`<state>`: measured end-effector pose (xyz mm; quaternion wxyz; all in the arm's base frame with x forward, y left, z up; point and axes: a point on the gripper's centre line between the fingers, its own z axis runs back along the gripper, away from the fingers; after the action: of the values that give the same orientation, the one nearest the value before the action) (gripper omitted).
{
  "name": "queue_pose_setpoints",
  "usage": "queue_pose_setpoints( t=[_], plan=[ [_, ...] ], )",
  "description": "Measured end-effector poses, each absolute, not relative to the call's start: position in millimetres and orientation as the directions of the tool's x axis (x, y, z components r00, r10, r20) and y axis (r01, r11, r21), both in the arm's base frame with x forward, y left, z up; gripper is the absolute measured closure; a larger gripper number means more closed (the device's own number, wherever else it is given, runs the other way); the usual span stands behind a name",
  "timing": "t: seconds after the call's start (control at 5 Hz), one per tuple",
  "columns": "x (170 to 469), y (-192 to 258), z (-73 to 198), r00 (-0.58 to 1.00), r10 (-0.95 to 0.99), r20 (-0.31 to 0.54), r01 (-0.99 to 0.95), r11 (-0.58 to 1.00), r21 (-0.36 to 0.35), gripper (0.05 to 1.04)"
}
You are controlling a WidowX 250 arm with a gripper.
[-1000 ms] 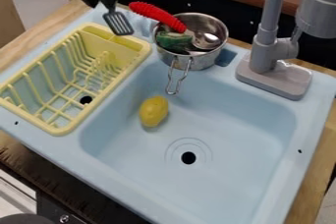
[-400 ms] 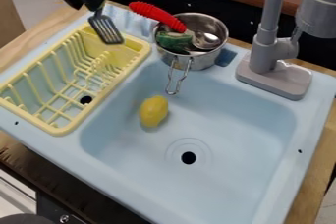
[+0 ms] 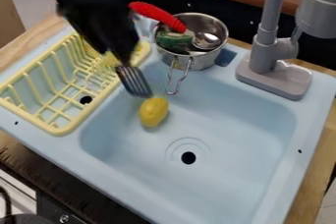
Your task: Put the spatula to the right corner of the sink
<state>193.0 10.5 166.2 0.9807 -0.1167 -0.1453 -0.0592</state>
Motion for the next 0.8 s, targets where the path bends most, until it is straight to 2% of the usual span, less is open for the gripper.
queue_pose_setpoints(
  t=[0.4,0.8],
  plan=[
    [183,-57,135,0.954,-0.1,0.283,0.164,0.962,-0.216,0.68],
    [199,-97,90,0.974,-0.048,0.221,0.078,0.989,-0.129,0.68]
  ],
)
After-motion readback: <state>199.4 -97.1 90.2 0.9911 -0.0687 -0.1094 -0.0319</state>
